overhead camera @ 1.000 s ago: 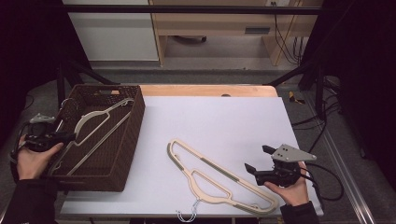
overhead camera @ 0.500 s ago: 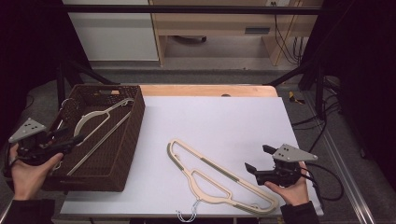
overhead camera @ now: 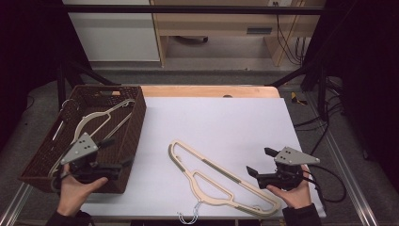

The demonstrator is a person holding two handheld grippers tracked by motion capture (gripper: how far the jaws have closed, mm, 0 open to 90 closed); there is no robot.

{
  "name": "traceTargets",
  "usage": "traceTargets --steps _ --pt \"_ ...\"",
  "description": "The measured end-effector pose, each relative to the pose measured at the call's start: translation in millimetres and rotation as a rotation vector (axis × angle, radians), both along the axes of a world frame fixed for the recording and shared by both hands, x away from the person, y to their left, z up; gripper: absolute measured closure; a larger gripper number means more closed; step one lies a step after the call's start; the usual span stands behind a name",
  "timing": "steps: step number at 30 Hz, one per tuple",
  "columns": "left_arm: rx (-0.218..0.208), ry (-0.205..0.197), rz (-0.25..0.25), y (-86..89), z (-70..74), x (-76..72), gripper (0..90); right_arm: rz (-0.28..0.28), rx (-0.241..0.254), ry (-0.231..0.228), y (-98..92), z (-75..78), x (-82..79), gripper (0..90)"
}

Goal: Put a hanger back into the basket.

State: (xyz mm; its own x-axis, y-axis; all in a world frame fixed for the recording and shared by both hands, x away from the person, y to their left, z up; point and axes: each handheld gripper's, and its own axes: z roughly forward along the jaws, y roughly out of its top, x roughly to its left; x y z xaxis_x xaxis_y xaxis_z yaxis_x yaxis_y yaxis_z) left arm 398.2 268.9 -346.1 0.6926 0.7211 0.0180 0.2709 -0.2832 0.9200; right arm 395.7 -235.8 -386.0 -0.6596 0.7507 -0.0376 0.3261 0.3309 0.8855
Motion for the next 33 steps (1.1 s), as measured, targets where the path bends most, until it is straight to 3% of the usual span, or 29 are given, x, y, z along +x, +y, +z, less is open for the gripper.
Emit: traceTargets --steps 5,9,13,20,22,28,33 --pt "-0.005 0.001 -0.05 -20.4 -7.2 -3.3 8.8 0.009 -0.012 0.009 2.1 -1.7 -2.6 11.3" --pt "0.029 0.022 -0.086 -35.7 -18.1 -3.3 8.6 0.027 -0.042 0.027 4.6 -3.5 -4.0 10.9" --pt "0.041 0.044 -0.1 -42.5 -28.6 -2.4 8.7 0.037 -0.065 0.062 7.2 -5.0 -3.7 12.0" --pt "0.064 0.058 -0.135 -52.2 -38.9 -3.6 8.6 0.087 -0.176 0.127 19.5 -9.9 -4.9 15.4" --pt "0.071 0.056 -0.147 -54.6 -41.2 -4.3 8.4 0.103 -0.193 0.121 22.9 -11.4 -6.5 18.4" --pt "0.068 0.073 -0.154 -57.4 -47.6 -3.8 8.1 0.145 -0.23 0.157 30.2 -14.9 -12.6 22.6" --pt "0.076 0.081 -0.159 -59.4 -51.2 -3.6 8.0 0.202 -0.294 0.227 39.9 -24.0 -19.8 29.5"
